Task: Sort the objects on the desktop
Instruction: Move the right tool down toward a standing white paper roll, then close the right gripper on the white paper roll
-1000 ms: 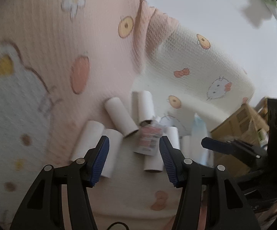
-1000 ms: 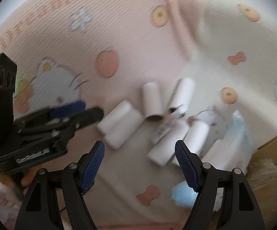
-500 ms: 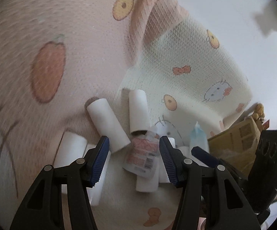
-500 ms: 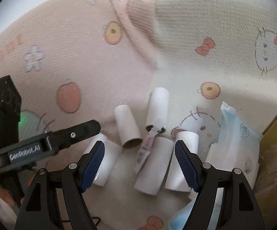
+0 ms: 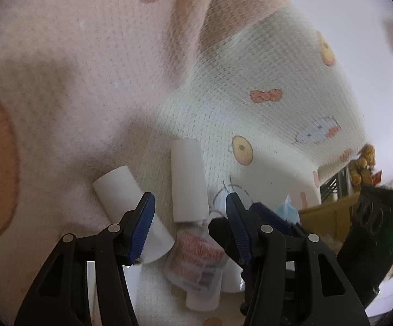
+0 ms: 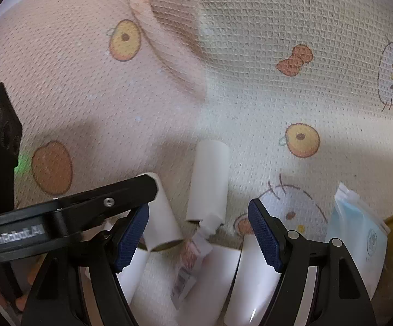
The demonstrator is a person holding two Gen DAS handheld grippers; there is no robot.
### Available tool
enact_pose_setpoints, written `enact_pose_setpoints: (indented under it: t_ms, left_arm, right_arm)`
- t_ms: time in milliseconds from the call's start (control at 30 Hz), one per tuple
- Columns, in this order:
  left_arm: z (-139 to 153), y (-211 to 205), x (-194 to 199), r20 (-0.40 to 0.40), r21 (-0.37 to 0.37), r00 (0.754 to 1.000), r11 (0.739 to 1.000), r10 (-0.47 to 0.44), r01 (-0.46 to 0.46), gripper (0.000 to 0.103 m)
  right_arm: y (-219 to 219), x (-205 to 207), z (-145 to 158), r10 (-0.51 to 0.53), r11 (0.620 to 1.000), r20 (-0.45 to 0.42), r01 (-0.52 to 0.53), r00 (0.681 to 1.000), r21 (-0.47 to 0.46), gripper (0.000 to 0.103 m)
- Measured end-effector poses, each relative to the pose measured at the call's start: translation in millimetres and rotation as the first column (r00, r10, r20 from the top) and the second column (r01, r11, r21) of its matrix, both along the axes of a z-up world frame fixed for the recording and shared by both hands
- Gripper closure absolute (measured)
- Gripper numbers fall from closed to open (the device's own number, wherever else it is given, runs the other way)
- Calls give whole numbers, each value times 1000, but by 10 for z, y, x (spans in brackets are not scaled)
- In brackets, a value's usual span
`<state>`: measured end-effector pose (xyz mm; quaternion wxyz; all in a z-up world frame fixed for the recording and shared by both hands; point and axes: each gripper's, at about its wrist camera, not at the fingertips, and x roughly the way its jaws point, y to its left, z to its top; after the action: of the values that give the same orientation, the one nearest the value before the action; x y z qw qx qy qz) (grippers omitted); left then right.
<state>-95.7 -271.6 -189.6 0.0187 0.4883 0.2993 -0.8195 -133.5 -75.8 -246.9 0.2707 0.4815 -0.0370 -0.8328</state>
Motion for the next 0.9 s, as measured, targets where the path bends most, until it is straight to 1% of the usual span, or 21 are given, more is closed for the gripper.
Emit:
enact_pose_setpoints:
  t_ms: [33, 67, 133, 233, 300, 333, 367, 400, 533, 667, 733, 800, 833, 867, 900]
  left_arm:
    - [-28, -19, -48, 5, 23, 1000, 1000, 9, -9, 45]
    - [-74, -52, -119, 17, 59, 1000, 998, 13, -14, 45]
    - [-111, -94, -170, 46, 78, 999, 997, 15, -19, 45]
    - [-194, -133, -262, 66, 109, 998, 994, 11, -18, 45]
    - [-277, -160, -326, 91, 139, 996, 990, 13, -25, 45]
    - [-320, -175, -354, 106, 147, 994, 989, 20, -35, 45]
    - [-363, -195, -382, 123, 150, 992, 987, 31, -49, 45]
    - [-410, -209, -406, 135, 149, 990, 987, 40, -60, 45]
    - [-518, -169, -527, 161, 129, 987, 991, 17, -38, 45]
    - [-586, -140, -575, 168, 170, 986, 985, 5, -34, 45]
    - [-646, -94, -622, 189, 185, 982, 983, -29, -6, 45]
    - [-630, 8, -639, 176, 159, 982, 987, -62, 34, 45]
    - [-632, 41, -658, 170, 159, 982, 986, -76, 48, 47]
    - [-629, 62, -660, 171, 164, 981, 984, -94, 66, 59]
    - [-654, 92, -668, 192, 159, 976, 985, -100, 69, 64]
  right_arm:
    - [10, -26, -9, -14, 1000, 14, 14, 1000, -7, 29]
    - [38, -62, -23, -41, 999, 40, 42, 998, -34, 29]
    - [46, -100, -42, -39, 996, 67, 44, 997, -80, 29]
    - [9, -159, -60, -19, 998, 45, 21, 999, -51, 32]
    - [22, -204, -116, -17, 999, 64, 20, 998, -44, 47]
    - [37, -230, -158, -27, 998, 85, 31, 996, -46, 48]
    - [72, -244, -209, -41, 997, 109, 47, 993, -58, 53]
    - [99, -252, -241, -19, 997, 123, 27, 992, -66, 55]
    - [224, -267, -346, -57, 993, 165, 73, 985, -97, 55]
    - [261, -280, -424, -59, 987, 197, 86, 979, -133, 55]
    - [262, -266, -440, -61, 987, 197, 89, 978, -135, 58]
    - [252, -236, -429, -48, 986, 204, 79, 978, -146, 63]
    - [256, -236, -446, -44, 984, 216, 79, 975, -160, 63]
    - [254, -249, -457, -46, 984, 223, 83, 974, -160, 64]
    - [260, -250, -464, -49, 984, 225, 86, 973, -159, 64]
